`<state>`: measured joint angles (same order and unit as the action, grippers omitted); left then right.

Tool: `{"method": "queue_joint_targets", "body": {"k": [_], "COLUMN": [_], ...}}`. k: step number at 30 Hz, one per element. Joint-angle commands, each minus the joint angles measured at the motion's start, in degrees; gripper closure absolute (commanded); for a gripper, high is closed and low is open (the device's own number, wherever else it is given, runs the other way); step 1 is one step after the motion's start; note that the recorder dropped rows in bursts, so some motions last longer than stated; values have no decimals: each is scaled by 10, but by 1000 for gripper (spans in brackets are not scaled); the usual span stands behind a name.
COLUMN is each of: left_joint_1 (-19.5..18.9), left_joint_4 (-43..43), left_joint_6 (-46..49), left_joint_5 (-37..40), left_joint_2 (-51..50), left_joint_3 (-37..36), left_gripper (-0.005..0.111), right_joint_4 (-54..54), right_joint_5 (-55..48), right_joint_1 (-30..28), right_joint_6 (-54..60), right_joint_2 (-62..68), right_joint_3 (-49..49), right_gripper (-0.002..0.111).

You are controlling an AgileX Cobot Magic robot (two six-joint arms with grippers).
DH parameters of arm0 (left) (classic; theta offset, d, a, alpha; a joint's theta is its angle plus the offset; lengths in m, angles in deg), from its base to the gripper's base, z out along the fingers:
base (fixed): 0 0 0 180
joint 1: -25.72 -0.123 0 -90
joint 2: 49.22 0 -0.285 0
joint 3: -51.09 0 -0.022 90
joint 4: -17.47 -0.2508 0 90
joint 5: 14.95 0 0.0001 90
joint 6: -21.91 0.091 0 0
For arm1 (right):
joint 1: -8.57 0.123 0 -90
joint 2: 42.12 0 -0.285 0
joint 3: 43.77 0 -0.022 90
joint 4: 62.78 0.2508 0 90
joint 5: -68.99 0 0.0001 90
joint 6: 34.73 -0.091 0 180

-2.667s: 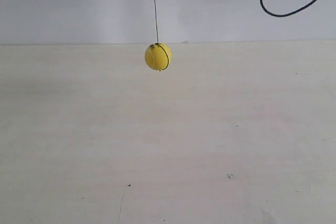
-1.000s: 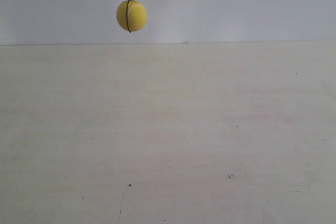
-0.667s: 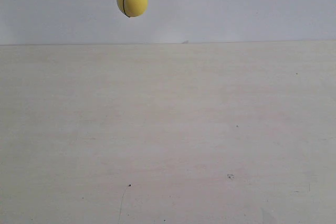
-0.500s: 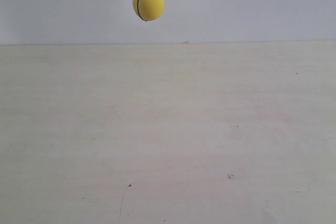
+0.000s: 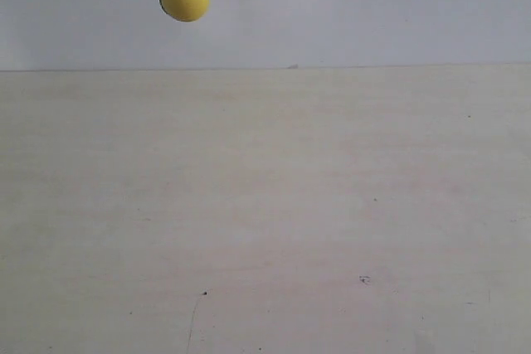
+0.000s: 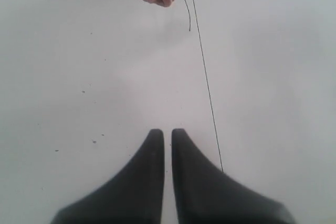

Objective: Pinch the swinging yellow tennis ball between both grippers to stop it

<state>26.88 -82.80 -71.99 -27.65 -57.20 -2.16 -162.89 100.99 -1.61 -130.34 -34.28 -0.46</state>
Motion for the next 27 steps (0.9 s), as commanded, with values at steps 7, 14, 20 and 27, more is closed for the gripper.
{"method": "queue_joint_targets", "body": {"k": [7, 14, 20, 27], "left_joint_1": [1, 1, 1, 1], "left_joint_4": [3, 3, 3, 3], "left_joint_6": [-8, -8, -8, -8], "left_joint_5": [1, 1, 1, 1], "left_joint_2": [2, 2, 2, 2], "left_joint_3": [-6, -6, -6, -6], "left_gripper": [102, 102, 102, 102], "right_joint_4": [2, 2, 2, 2], "right_joint_5": [169, 194, 184, 10], "right_joint_1": [-1, -1, -1, -1], "right_joint_6": [-20, -20, -11, -107], "right_joint_2": [-1, -1, -1, -1], "right_joint_3": [3, 3, 3, 5], "right_gripper": [108, 108, 108, 108]}}
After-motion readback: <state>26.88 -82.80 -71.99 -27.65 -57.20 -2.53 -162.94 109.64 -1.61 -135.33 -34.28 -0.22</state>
